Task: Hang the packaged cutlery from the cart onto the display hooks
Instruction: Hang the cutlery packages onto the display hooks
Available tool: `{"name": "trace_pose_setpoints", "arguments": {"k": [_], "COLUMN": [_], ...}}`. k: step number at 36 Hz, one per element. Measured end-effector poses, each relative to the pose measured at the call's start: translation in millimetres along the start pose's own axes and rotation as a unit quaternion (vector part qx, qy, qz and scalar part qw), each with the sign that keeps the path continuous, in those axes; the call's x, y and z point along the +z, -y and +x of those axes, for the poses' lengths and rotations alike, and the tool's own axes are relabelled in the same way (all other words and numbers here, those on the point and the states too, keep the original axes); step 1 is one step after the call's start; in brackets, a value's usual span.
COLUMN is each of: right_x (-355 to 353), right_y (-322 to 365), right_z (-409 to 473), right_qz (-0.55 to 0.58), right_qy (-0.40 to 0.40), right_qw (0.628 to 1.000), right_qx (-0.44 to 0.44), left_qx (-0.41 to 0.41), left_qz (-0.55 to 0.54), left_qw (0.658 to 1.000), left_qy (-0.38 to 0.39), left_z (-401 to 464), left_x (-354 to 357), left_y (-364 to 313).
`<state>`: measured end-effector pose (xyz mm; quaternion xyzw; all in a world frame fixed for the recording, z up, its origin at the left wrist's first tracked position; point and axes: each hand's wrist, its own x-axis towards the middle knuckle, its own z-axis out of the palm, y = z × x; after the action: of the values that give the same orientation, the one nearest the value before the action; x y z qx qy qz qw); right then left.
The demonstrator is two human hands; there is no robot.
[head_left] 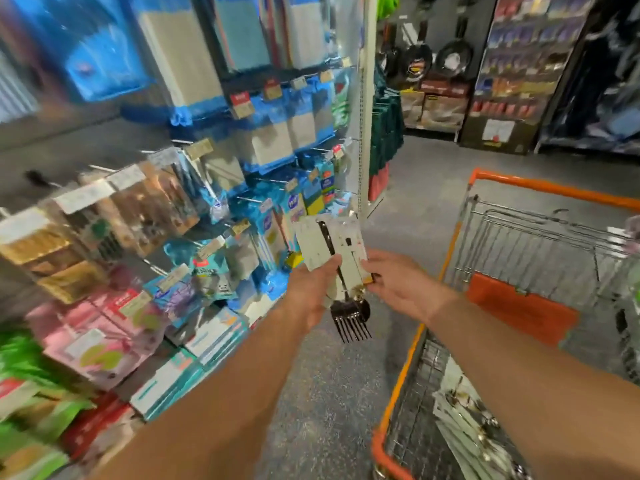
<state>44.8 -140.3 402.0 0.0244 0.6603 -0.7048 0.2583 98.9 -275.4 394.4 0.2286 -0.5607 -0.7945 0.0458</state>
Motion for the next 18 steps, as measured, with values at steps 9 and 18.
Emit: {"name": "trace_pose_setpoints", "arguments": {"k": [9,18], "right_x": [79.6,166.4], "right_y": [-2.8,-16.5], "right_z": [-3.7,-17.1], "right_qz": [-0.096,-0.138], "right_qy": [0.106,0.191], "right_qw": [0.99,0.972], "right_qx": [0.015,0.02], "left_qx": [0.042,0.067], "left_qz": [-0.025,-0.007], "left_qw": [0.992,0.977], "left_qy": [-0.115,-0.203], "left_z": [-47.2,-85.5], "left_x": [-74.0,-154.8], "left_y": [-25.7,-36.2]}}
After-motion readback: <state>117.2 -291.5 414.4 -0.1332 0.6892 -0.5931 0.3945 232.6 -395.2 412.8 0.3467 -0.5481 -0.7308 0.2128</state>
